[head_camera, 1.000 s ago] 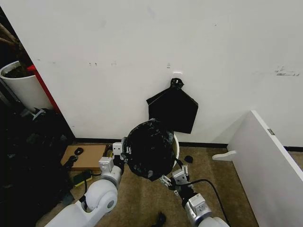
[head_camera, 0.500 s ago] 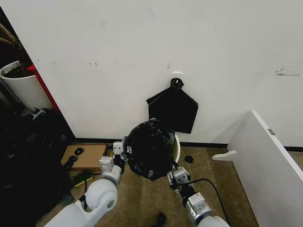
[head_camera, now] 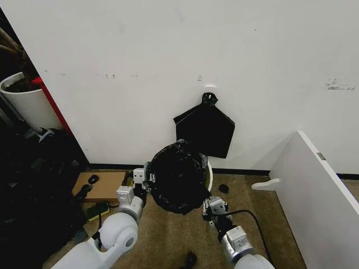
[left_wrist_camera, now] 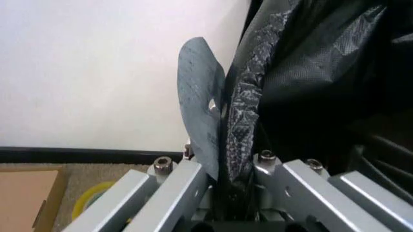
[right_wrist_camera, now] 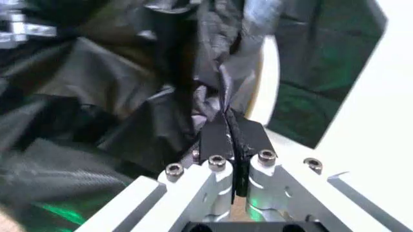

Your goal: Place the garbage bag over the trash bin.

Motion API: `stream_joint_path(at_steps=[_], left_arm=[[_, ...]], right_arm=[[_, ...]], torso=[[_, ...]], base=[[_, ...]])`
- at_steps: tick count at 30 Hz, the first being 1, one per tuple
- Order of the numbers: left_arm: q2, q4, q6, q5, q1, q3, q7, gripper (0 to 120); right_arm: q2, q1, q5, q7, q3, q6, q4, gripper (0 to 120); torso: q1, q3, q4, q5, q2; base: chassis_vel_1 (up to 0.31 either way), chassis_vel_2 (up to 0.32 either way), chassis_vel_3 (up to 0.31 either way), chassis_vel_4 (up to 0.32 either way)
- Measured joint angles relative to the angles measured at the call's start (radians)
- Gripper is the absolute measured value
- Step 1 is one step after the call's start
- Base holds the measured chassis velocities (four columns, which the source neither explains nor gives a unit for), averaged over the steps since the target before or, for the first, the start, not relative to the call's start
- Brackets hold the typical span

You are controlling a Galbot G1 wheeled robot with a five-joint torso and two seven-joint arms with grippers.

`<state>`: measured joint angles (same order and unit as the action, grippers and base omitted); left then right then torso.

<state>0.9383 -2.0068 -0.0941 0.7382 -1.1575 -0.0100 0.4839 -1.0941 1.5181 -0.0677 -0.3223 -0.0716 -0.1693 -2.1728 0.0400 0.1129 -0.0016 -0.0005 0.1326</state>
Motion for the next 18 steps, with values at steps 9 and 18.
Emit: stream_joint_path(at_steps=[9, 18], left_arm=[[-0.004, -0.022, 0.031, 0.083, -0.017, -0.037, -0.026, 1], [-0.027, -0.064, 0.034, 0.145, -0.038, -0.054, -0.101, 1]], right_arm=[[0.007, -0.005, -0.023, -0.047, -0.035, 0.003, 0.022, 0], [-0.003, -0.024, -0.008, -0.045, -0.04, 0.048, 0.093, 0]], torso=[[0.0, 0.0, 0.0, 0.0, 0.0], [0.0, 0.0, 0.0001, 0.0002, 0.0]], base=[[0.0, 0.0, 0.0, 0.0], [0.0, 0.0, 0.0, 0.0]])
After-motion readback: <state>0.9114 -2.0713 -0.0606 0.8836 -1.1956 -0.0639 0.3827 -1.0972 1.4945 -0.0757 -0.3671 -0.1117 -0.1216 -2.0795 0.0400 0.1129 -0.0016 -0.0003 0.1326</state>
